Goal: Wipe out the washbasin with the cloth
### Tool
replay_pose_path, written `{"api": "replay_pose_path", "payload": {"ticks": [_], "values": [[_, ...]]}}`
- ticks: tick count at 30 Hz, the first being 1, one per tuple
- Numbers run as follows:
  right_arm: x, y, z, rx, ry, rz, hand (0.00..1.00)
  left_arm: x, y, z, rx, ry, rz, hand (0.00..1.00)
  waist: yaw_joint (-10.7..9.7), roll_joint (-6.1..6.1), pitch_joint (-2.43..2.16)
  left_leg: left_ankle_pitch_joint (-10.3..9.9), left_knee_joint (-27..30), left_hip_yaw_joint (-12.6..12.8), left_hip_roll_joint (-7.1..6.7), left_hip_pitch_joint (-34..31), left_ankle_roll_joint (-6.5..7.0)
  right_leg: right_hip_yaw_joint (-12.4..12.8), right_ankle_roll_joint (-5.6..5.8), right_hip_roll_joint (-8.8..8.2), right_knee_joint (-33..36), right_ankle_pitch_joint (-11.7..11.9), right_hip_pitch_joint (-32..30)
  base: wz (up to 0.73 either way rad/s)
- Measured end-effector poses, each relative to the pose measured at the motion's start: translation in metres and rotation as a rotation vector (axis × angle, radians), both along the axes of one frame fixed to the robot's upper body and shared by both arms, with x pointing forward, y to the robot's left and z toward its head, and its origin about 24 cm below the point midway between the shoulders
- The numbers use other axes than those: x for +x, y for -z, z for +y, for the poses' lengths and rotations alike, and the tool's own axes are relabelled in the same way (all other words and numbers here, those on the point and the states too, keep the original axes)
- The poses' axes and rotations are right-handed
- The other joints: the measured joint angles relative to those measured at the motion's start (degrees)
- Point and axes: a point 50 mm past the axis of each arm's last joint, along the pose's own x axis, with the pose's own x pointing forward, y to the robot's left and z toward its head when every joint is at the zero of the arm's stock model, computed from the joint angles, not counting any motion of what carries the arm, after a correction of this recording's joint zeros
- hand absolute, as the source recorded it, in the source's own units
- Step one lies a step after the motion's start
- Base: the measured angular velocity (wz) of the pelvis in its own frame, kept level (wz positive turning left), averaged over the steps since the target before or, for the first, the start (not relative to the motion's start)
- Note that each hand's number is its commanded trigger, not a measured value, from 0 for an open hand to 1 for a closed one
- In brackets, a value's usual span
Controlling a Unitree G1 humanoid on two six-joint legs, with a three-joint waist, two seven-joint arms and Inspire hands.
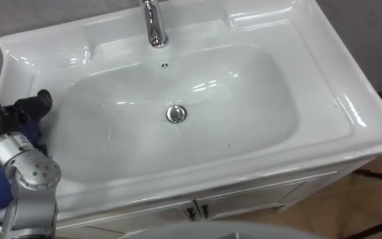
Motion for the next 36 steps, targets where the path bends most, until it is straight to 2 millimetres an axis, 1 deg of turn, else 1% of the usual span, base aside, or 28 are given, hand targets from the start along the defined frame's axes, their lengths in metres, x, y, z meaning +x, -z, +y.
{"api": "replay_pose_path", "payload": {"ticks": [5,7,9,10,12,13,14,15,16,17,18,19,21,23,24,25,26,27,28,29,30,31,33,34,35,36], "values": [[0.002,0.000,0.000,-0.010,-0.004,-0.003,0.00,0.002,-0.011,0.003,0.009,-0.007,-0.049,0.00,0.3,-0.29,-0.12,0.0,0.0,0.0,0.01,0.0,0.00,0.0,0.00,0.00,0.0,0.0,-0.3,0.00],[0.003,0.000,0.000,-0.010,-0.007,-0.004,0.00,0.007,-0.018,0.007,0.019,-0.021,-0.081,0.00,0.5,-0.07,-0.34,0.0,0.0,0.0,0.02,0.0,0.00,0.0,0.00,0.01,0.0,0.0,-0.3,0.00],[0.000,0.000,0.000,-0.010,-0.009,0.004,0.00,0.016,-0.031,0.010,0.037,-0.022,-0.139,0.00,1.5,-0.23,-0.27,0.0,0.0,0.0,0.01,0.1,0.00,0.0,0.02,-0.02,0.1,0.0,-0.3,0.00],[-0.001,0.000,0.000,-0.010,-0.009,0.005,0.00,0.017,-0.035,0.011,0.043,-0.022,-0.155,0.00,1.4,-0.26,-0.27,0.0,0.0,0.0,0.01,0.1,0.00,0.0,0.02,-0.02,0.1,0.0,-0.3,0.00],[-0.003,0.000,0.000,-0.011,-0.018,0.014,0.00,0.019,-0.052,0.015,0.082,-0.032,-0.219,0.00,1.6,-0.09,-0.27,0.0,0.0,0.1,0.01,0.2,0.00,0.1,0.04,-0.02,0.1,0.0,-0.1,0.00],[-0.004,0.000,0.000,-0.012,-0.023,0.019,0.00,0.020,-0.056,0.017,0.093,-0.038,-0.232,0.00,1.6,0.02,-0.26,0.0,0.0,0.1,0.01,0.2,0.00,0.1,0.04,-0.02,0.1,0.0,-0.1,0.00],[-0.005,0.000,0.000,-0.014,-0.037,0.027,0.00,0.020,-0.063,0.023,0.114,-0.062,-0.259,0.00,1.6,0.33,-0.29,0.0,0.0,0.1,0.01,0.1,0.00,0.1,0.04,-0.02,0.2,0.0,0.1,0.00],[-0.005,0.000,-0.001,-0.017,-0.059,0.032,0.00,0.019,-0.070,0.029,0.137,-0.090,-0.281,0.00,1.6,0.84,-0.21,0.0,0.0,0.1,0.01,0.1,0.00,0.1,0.05,-0.07,0.3,0.0,0.1,0.00],[-0.005,-0.001,-0.001,-0.019,-0.066,0.035,0.00,0.018,-0.072,0.032,0.148,-0.103,-0.289,0.00,1.6,1.01,-0.26,0.0,0.0,0.1,0.00,0.1,0.00,0.1,0.05,-0.07,0.3,0.0,0.0,-0.03],[-0.007,-0.001,-0.002,-0.020,-0.068,0.043,0.00,0.016,-0.076,0.037,0.167,-0.118,-0.296,0.00,1.7,1.45,-0.23,0.0,0.0,0.2,-0.05,0.1,0.00,0.2,0.06,-0.11,0.3,0.0,-0.3,0.00],[-0.008,-0.001,-0.003,-0.021,-0.068,0.047,0.00,0.014,-0.079,0.042,0.179,-0.135,-0.302,0.00,1.9,1.69,-0.08,0.0,0.0,0.1,-0.06,0.1,0.00,0.2,0.06,-0.12,0.2,0.0,-0.3,0.00],[-0.010,-0.001,-0.003,-0.020,-0.067,0.050,0.00,0.013,-0.081,0.044,0.182,-0.143,-0.305,0.00,2.0,1.95,-0.06,0.0,0.0,0.1,-0.06,0.0,0.00,0.3,0.06,-0.12,0.2,0.0,-0.3,0.00],[-0.016,-0.001,-0.002,-0.015,-0.063,0.063,0.00,0.008,-0.082,0.050,0.189,-0.172,-0.308,0.00,3.3,2.56,0.00,0.0,-0.1,-0.3,-0.10,0.1,0.00,0.0,0.06,-0.14,0.2,0.0,0.3,0.00],[-0.019,-0.001,-0.003,-0.015,-0.060,0.070,0.00,0.003,-0.082,0.055,0.194,-0.198,-0.303,0.00,4.5,2.95,0.00,0.0,0.0,-0.4,-0.10,0.2,0.00,-0.2,0.06,-0.15,0.2,0.0,0.5,0.06],[-0.021,-0.002,-0.003,-0.016,-0.051,0.070,0.00,-0.002,-0.082,0.060,0.200,-0.225,-0.298,0.00,5.3,3.34,-0.16,0.0,0.0,-0.6,-0.10,0.2,0.00,-0.3,0.06,-0.15,0.1,0.0,0.6,0.07],[-0.021,-0.002,-0.004,-0.019,-0.049,0.068,0.00,-0.005,-0.081,0.064,0.203,-0.242,-0.295,0.00,5.9,3.24,-0.09,0.0,0.0,-0.9,-0.12,0.1,0.00,-0.5,0.07,-0.20,0.1,0.0,0.6,0.09],[-0.023,-0.003,-0.005,-0.022,-0.048,0.073,0.00,-0.011,-0.078,0.071,0.209,-0.280,-0.286,0.00,6.9,3.35,-0.13,0.0,0.0,-1.5,-0.18,0.1,0.00,-0.7,0.08,-0.21,0.1,-0.1,0.7,0.17],[-0.023,-0.003,-0.007,-0.025,-0.045,0.073,0.00,-0.020,-0.072,0.080,0.202,-0.328,-0.262,0.00,7.3,3.38,-0.16,0.0,0.0,-2.0,-0.30,0.0,0.00,-1.4,0.13,-0.37,0.0,-0.1,0.7,0.25],[-0.022,-0.003,-0.008,-0.028,-0.041,0.071,0.00,-0.024,-0.069,0.084,0.196,-0.352,-0.248,0.00,7.5,3.38,-0.17,0.0,0.0,-2.2,-0.37,-0.1,0.00,-1.9,0.18,-0.74,0.0,-0.2,0.7,0.34],[-0.022,-0.004,-0.011,-0.034,-0.033,0.067,0.00,-0.032,-0.062,0.092,0.174,-0.400,-0.223,0.00,8.0,3.25,-0.41,0.0,0.2,-2.4,-0.54,-0.6,0.01,-2.6,0.32,-1.04,0.1,-0.5,0.5,0.31],[-0.020,-0.005,-0.013,-0.039,-0.027,0.060,0.00,-0.042,-0.054,0.099,0.137,-0.452,-0.211,0.00,9.1,3.02,-0.86,0.1,0.2,-2.7,-0.77,-1.1,0.21,-2.8,0.43,-1.12,0.3,-0.7,0.1,0.23],[-0.019,-0.006,-0.014,-0.042,-0.028,0.057,0.00,-0.047,-0.050,0.103,0.115,-0.482,-0.204,0.00,9.7,2.96,-0.94,0.2,0.2,-2.7,-0.82,-1.0,0.25,-2.9,0.44,-1.03,0.3,-0.7,0.0,0.15],[-0.015,-0.006,-0.017,-0.051,-0.040,0.048,0.00,-0.074,-0.031,0.118,0.021,-0.608,-0.170,0.00,11.4,2.57,-1.31,0.2,0.1,-3.8,-1.08,-1.2,0.26,-3.6,0.61,-1.20,0.2,-0.8,0.4,0.14],[-0.013,-0.007,-0.017,-0.052,-0.043,0.042,0.00,-0.082,-0.027,0.121,-0.002,-0.637,-0.164,0.00,11.8,2.50,-1.31,0.2,0.1,-3.8,-1.15,-1.1,0.26,-3.7,0.67,-1.26,0.2,-0.8,0.4,0.09],[-0.012,-0.007,-0.017,-0.053,-0.046,0.035,0.00,-0.095,-0.019,0.125,-0.040,-0.691,-0.144,0.00,13.1,2.20,-1.41,0.2,0.1,-3.8,-1.24,-0.9,0.26,-3.7,0.75,-1.36,0.2,-0.8,0.4,0.09],[-0.012,-0.007,-0.018,-0.054,-0.038,0.033,0.00,-0.108,-0.010,0.130,-0.069,-0.749,-0.120,0.00,14.0,1.88,-1.36,0.2,0.1,-4.1,-1.32,-0.9,0.26,-4.2,0.83,-1.49,0.1,-0.9,0.7,0.13]]}}
